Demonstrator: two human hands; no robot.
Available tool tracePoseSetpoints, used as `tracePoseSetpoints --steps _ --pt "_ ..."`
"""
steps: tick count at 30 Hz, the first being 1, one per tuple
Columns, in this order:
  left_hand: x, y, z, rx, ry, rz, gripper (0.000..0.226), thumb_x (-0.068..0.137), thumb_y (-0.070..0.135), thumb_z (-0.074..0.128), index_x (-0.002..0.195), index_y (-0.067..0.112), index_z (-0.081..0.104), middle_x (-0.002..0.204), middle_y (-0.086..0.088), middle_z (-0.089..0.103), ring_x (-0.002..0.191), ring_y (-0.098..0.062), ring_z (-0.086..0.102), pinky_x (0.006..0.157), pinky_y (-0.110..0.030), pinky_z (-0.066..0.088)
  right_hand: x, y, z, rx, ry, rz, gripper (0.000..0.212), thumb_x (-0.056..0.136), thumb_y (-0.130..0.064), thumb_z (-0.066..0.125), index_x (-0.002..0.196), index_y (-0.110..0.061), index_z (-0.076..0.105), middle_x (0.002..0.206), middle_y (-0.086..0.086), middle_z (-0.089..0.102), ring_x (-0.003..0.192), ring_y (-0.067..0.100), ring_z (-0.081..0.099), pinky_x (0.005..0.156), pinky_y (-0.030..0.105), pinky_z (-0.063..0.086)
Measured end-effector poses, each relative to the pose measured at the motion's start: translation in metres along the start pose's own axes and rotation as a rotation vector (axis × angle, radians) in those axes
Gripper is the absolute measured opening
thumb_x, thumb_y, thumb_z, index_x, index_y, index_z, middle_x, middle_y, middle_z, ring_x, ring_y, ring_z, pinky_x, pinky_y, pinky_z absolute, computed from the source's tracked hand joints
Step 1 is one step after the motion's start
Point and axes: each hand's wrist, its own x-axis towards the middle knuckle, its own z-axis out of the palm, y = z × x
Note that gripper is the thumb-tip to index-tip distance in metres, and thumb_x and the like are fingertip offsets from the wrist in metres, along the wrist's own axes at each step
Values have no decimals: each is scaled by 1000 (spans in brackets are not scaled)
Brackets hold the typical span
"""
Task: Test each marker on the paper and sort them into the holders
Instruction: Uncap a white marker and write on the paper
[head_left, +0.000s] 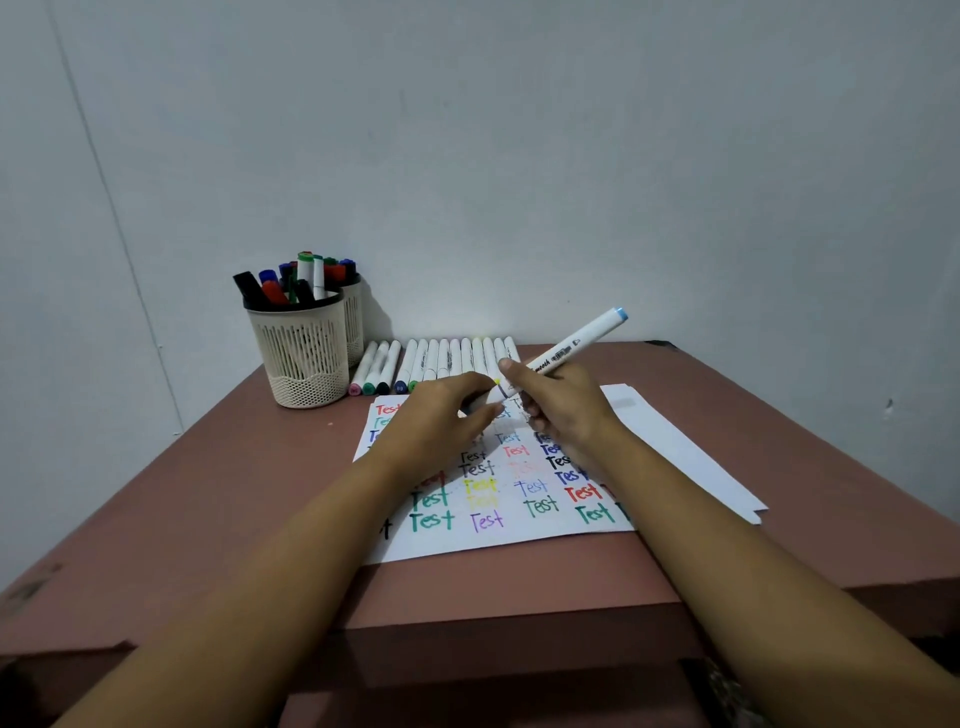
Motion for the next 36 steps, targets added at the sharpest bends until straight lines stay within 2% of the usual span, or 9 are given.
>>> tracePoseSetpoints --steps 3,6,10,15,19,24,29,33,36 --pt "-1 2 0 25 4 52 19 88 15 62 80 -1 56 64 -9 52 58 -20 43 57 -21 34 -2 2 -1 6 4 20 31 87 -22 67 63 -10 52 47 -3 42 39 6 36 38 17 30" --pt "-2 1 -1 41 34 95 21 87 13 63 74 1 53 56 4 41 51 -8 35 53 -18 30 -2 3 -1 25 -14 28 32 86 -25 69 62 -11 54 49 -2 46 44 9 38 43 21 30" --pt "-1 4 2 50 90 126 23 87 14 61 72 -1 53 53 9 35 48 -7 33 52 -17 29 -1 4 0 97 -36 36 30 87 -23 67 63 -11 55 52 0 46 47 10 39 49 25 29" --pt "-1 7 3 -5 87 61 21 87 16 62 77 -1 57 53 10 36 52 -6 40 51 -14 30 -4 1 -2 149 -53 54 27 88 -21 66 67 -10 55 52 -1 47 44 6 42 43 17 33" --pt "3 12 -1 -217 49 -173 10 85 24 66 90 17 62 65 10 52 57 0 45 56 -10 34 -5 -6 -2 214 -46 103 29 89 -25 64 67 -7 56 54 2 46 42 7 40 41 17 34" --pt "5 16 -10 -543 85 -346 5 84 20 68 81 19 63 62 5 52 55 -5 45 55 -19 38 -6 -11 -5 402 -52 212 31 88 -39 62 78 -10 56 59 5 50 44 10 46 42 19 41" --pt "8 10 -21 -879 253 -458 6 87 10 62 83 14 62 77 -3 59 75 -14 59 60 -21 50 -6 -10 -12 523 111 220 39 91 -44 55 89 -5 59 65 6 56 53 13 55 51 24 49" --pt "11 -2 -31 -1123 413 -507 4 88 2 57 88 5 59 91 -15 65 84 -20 67 69 -22 56 -7 -5 -14 257 233 149 27 95 -23 47 80 -7 63 69 6 56 64 17 52 61 29 44" --pt "15 -9 -43 -994 516 -534 5 87 3 59 93 5 59 99 -18 64 88 -23 67 72 -22 56 -9 11 -13 -447 211 -79 27 91 -13 47 69 -8 61 66 -1 49 65 18 45 59 25 35"
